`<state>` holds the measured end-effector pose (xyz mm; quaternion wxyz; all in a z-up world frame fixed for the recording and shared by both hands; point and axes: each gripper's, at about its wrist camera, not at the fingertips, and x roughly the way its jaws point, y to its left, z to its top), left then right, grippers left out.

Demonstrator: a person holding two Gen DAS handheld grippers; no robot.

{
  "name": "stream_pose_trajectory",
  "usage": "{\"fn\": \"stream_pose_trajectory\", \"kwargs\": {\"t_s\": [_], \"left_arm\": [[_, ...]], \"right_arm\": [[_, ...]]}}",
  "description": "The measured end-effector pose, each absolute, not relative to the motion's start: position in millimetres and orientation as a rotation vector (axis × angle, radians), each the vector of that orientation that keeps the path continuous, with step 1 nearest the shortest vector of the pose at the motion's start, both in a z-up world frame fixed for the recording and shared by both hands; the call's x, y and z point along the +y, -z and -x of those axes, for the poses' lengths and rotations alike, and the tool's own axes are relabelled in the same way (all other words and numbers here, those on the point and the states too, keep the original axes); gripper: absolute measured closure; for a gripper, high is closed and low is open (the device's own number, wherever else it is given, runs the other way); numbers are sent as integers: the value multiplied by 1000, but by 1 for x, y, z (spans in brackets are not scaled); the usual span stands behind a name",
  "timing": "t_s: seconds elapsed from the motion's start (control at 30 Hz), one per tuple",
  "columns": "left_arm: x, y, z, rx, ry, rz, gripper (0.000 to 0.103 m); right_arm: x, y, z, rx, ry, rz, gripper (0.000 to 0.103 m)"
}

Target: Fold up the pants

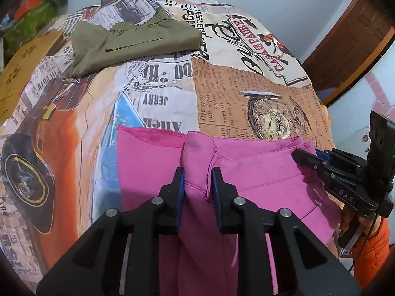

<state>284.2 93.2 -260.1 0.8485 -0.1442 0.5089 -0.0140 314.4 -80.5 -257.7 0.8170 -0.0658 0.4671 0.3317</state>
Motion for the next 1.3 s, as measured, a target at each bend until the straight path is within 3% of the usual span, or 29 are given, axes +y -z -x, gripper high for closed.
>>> {"fn": "stream_pose_trajectory", "kwargs": {"t_s": [0.57, 0.77, 0.97, 1.3], "left_arm": [[77, 243, -284, 1072, 66, 122, 73], [86, 241, -261, 1110, 113, 196, 73], [91, 246, -230, 1131, 129, 250, 67], [89, 248, -191, 1122, 122, 276, 66]], "right_arm": [[-92, 254, -312, 1028, -653, 148, 84], [-104, 238, -289, 994, -654, 164, 75], [-115, 234, -261, 1006, -678, 134, 75], [-127, 244, -226, 1025, -674, 86, 75]]}}
